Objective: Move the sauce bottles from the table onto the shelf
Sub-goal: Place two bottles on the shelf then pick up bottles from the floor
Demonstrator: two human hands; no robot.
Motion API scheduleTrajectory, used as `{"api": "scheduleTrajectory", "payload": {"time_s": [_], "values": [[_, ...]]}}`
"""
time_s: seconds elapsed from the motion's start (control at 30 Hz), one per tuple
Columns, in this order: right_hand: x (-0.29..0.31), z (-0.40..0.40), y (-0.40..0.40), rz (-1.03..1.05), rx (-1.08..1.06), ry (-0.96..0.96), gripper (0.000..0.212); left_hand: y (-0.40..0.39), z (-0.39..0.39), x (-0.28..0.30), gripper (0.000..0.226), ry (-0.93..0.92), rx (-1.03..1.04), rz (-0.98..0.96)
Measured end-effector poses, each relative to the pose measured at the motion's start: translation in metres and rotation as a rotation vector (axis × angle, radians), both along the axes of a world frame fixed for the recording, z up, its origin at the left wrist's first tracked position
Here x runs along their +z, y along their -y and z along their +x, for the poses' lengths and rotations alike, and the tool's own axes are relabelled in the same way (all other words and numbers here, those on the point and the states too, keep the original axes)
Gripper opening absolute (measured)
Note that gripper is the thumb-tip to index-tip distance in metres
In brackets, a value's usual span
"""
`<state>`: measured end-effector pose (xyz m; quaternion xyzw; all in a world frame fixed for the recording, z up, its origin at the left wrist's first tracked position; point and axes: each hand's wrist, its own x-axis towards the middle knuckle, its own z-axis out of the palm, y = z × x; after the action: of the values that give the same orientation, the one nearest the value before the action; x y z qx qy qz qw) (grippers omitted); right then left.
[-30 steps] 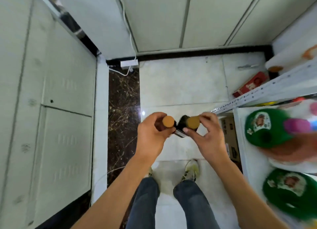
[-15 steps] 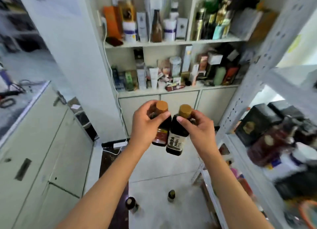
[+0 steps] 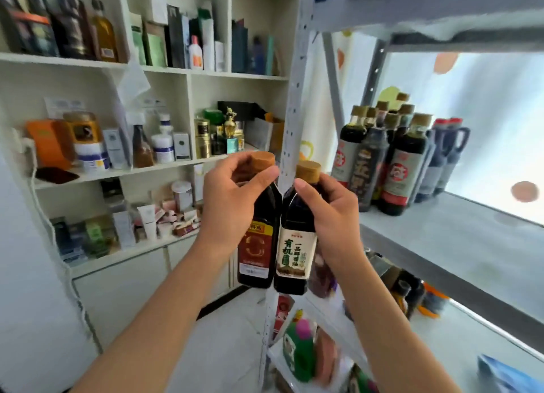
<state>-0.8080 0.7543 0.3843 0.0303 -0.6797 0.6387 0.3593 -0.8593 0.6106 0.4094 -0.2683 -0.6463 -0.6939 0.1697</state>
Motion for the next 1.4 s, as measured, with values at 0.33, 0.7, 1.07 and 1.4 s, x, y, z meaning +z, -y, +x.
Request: {"api": "scheduleTrajectory", "payload": {"time_s": [0.33, 0.7, 1.07, 1.4], "values": [[0.054, 0.102, -0.069, 0.015, -0.38, -0.101, 0.011, -0.108, 0.062, 0.048, 0.013, 0.033, -0.423, 0.178], [0.08, 0.156, -0.173, 0.06, -0.735, -0.127, 0.025, -0.244, 0.104, 0.076, 0.021, 0.044, -0.581, 0.167], [0.05, 0.15, -0.254, 0.031, -0.843, -0.002, 0.017, -0.334, 0.099, 0.048, 0.018, 0.063, -0.583, 0.118], [0.039, 0.154, -0.252, 0.017, -0.747, -0.086, 0.01, -0.341, 0.099, 0.011, 0.029, 0.106, -0.677, 0.009]]}}
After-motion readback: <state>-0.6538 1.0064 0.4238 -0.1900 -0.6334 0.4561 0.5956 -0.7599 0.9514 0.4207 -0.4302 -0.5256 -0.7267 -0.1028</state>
